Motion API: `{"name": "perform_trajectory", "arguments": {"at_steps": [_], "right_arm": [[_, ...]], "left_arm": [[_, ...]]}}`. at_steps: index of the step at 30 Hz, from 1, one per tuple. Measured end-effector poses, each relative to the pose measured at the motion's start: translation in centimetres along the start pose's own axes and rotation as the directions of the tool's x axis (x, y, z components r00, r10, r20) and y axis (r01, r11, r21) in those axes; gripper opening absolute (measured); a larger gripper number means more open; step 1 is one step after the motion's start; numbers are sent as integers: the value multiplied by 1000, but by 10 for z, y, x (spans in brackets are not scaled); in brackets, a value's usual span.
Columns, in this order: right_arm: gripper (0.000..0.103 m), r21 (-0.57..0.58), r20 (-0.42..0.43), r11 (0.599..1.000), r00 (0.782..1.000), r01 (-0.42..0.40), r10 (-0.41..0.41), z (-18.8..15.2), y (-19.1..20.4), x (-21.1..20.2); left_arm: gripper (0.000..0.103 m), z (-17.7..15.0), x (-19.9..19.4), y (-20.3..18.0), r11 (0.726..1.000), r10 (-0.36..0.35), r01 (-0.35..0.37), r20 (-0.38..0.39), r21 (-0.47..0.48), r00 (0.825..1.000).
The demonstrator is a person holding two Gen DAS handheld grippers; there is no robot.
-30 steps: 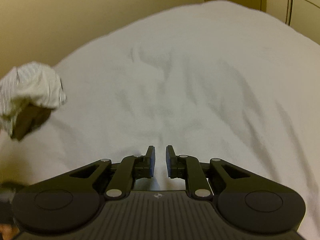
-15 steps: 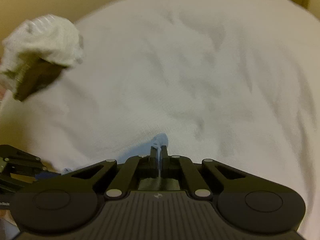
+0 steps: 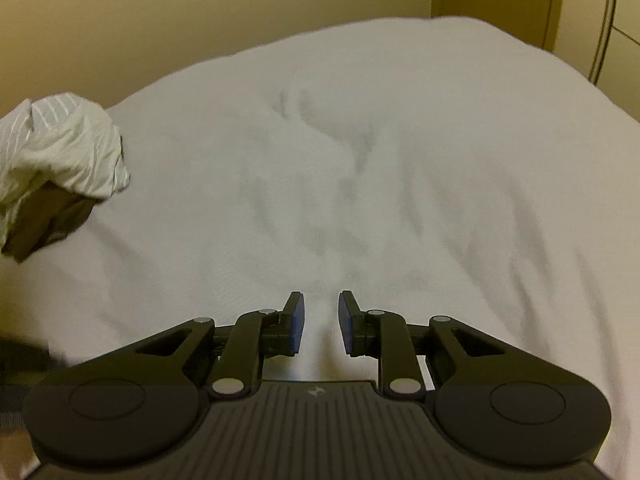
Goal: Fold clothes
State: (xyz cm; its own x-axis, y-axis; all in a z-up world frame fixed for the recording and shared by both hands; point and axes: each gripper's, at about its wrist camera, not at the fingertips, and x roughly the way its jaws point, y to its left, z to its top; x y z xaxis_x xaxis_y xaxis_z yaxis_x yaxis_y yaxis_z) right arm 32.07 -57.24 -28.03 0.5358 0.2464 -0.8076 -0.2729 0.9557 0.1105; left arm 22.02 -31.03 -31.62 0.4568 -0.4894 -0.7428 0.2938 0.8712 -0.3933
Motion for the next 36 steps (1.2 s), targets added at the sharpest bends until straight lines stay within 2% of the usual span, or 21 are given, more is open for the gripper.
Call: {"name": "perform_trajectory", "arguments": {"at_steps": [3,6,9,10,14,17,19,22,25,27,30,32,33,36], "right_arm": [[24,51,-22,999,1000,-4,5,-26,4,-10],[24,106,-51,994,999,-6,12,-56,14,-16],[24,185,-87,983,996,10,6,-87,20,-27],[26,221,-102,975,995,21,2,-97,19,-30],[28,321,-160,938,984,130,-81,-143,12,-61],[29,382,-191,896,968,228,-164,-181,6,-100],[32,427,-207,856,953,293,-223,-208,0,-131],[37,501,-236,773,921,389,-311,-253,-17,-180],[40,564,-269,674,878,477,-396,-298,-40,-228],[42,593,-286,613,848,523,-446,-323,-54,-252],[55,626,-289,546,816,557,-500,-362,-78,-284],[60,644,-289,524,812,557,-508,-388,-98,-296],[60,663,-287,518,823,541,-491,-401,-109,-298],[60,756,-250,488,882,436,-401,-434,-138,-300]], "left_arm": [[12,8,-9,3,1000,-3,2,37,31,999],[12,16,-6,-9,990,-76,71,39,118,996],[13,19,7,-27,964,-151,152,-22,220,988],[14,19,18,-32,954,-154,163,-56,250,986],[14,16,47,-39,934,-86,127,-136,333,987],[14,20,43,-44,924,-53,96,-125,370,991],[14,18,35,-56,905,-51,92,-109,415,993],[14,14,21,-83,868,-75,113,-96,483,993],[20,1,10,-129,812,-136,174,-109,558,985],[25,-16,6,-166,757,-186,227,-130,613,974],[25,-47,2,-221,670,-249,296,-170,680,953],[25,-71,2,-256,628,-270,326,-196,707,943],[25,-81,4,-271,616,-276,337,-206,712,939],[26,-113,10,-312,596,-284,361,-232,717,930]]}}
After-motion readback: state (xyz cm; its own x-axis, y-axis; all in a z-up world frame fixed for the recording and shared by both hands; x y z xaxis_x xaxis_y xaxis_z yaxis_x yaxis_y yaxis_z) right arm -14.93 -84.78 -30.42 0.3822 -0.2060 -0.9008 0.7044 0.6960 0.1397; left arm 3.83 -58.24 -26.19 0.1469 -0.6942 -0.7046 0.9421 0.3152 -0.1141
